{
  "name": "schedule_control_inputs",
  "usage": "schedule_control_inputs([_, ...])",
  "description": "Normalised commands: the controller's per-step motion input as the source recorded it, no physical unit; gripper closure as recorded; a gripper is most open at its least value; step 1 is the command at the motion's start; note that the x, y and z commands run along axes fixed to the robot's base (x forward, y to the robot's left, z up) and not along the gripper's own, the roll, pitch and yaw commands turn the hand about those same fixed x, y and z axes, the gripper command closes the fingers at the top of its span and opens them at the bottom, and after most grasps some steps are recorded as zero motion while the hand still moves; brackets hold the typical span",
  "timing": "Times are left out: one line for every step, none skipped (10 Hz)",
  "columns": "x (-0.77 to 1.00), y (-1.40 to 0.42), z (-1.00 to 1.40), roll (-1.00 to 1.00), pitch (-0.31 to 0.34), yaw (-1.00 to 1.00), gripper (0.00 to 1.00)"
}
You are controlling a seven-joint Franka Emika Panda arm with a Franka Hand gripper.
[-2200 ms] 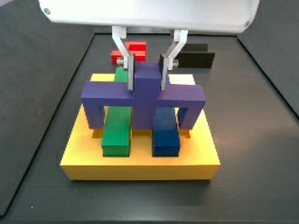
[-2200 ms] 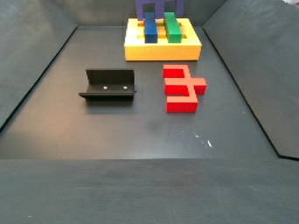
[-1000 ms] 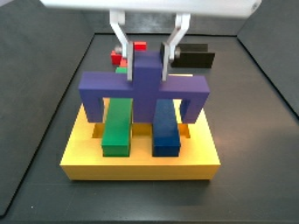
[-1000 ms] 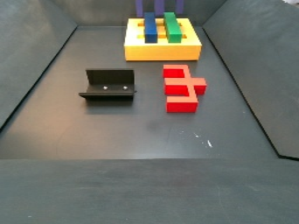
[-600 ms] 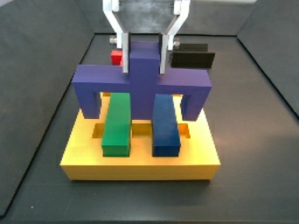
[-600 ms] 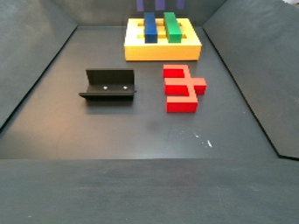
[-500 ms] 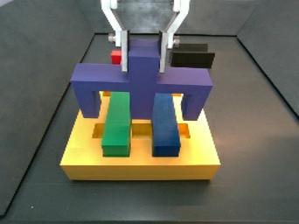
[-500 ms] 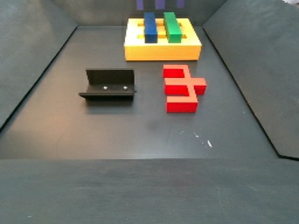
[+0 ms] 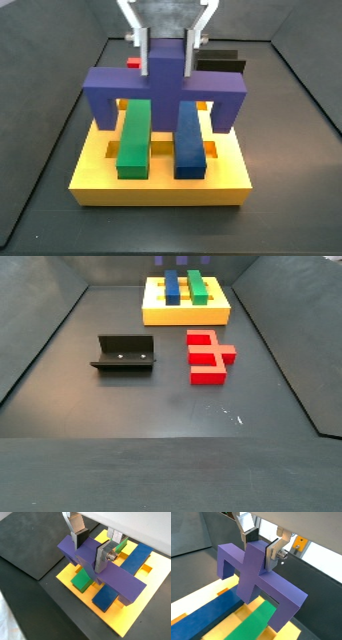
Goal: Pick up the purple object. Move up. Move to above the board. Insert the purple object.
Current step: Insert the purple object.
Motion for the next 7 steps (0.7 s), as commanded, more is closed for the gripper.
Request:
schedule_control_inputs([0.0,0.0,-0.03,0.0,0.0,0.0,1.0])
schedule_control_inputs([0.0,0.0,-0.05,-0.03,0.0,-0.01,1.0])
schedule_control_inputs([0.0,0.0,-0.27,-0.4,0.0,0.0,1.0])
schedule_control_inputs([0.01,0.0,-0.21,-0.44,0.0,0.0,1.0])
schedule_control_inputs([0.0,0.02,-0.23,-0.44,0.0,0.0,1.0])
schedule_control_inputs([-0.02,0.07,-0.09,-0.5,-0.027,0.01,1.0])
schedule_control_inputs([-0.01,0.21,0.0,-0.5,-0.026,0.01,1.0])
